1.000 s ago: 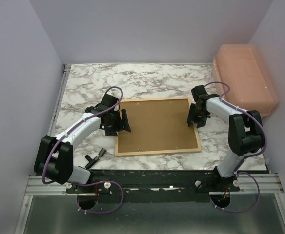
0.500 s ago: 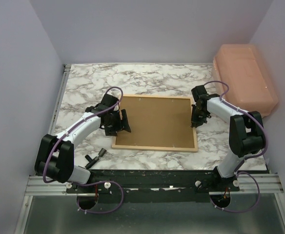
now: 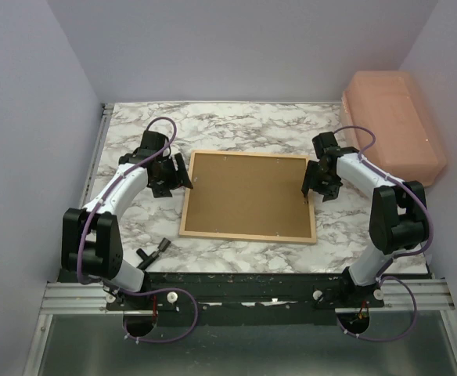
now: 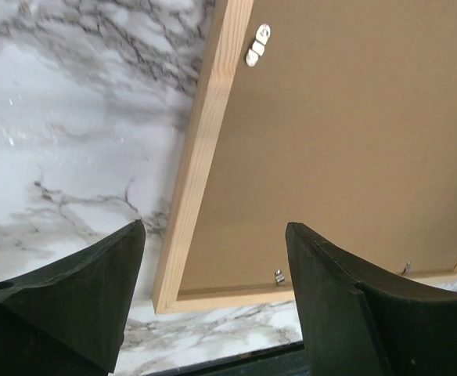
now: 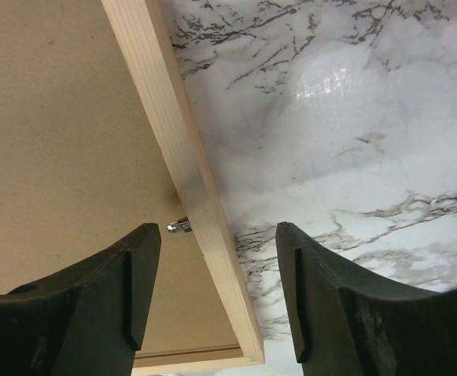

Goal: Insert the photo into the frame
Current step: Install the photo frame at the center of the board.

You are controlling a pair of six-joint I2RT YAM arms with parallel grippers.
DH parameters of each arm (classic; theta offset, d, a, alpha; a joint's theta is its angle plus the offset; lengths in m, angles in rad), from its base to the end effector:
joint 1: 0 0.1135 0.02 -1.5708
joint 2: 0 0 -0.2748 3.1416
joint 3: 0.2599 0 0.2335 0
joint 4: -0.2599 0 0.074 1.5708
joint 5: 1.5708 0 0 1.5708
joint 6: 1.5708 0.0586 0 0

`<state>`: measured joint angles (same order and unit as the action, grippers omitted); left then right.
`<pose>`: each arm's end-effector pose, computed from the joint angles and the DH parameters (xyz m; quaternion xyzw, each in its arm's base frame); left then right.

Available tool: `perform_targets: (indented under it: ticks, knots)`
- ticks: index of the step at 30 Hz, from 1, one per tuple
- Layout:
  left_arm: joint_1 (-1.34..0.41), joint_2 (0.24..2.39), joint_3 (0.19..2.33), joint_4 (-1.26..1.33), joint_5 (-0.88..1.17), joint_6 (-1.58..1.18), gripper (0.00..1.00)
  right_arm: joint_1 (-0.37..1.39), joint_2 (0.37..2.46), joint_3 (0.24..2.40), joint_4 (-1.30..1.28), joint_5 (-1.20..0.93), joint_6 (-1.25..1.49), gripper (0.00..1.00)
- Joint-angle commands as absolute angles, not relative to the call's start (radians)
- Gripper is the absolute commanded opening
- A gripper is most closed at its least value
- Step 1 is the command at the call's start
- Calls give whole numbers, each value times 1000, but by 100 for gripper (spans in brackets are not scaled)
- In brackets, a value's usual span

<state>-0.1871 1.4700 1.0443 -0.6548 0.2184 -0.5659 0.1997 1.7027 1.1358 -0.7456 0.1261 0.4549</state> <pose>0.2771 -0.0654 0.2326 -0.1556 0.9521 -0.1870 0.1855 0.3077 0.0548 0.1876 0.1340 0.9806 -0.0178 0.1418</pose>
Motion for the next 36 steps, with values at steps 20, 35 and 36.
perform_targets:
  ticks: [20,35,36]
  knots:
    - [-261,1922,1485,-760,-40,-522,67,192,1708,1127,-703,8,467,72]
    - [-307,1920,1355,-773,180,-530,64,192,1739,1145,-698,-54,448,72]
    - [-313,1900,1325,-750,198,-538,64,192,1739,1143,-699,-57,448,72]
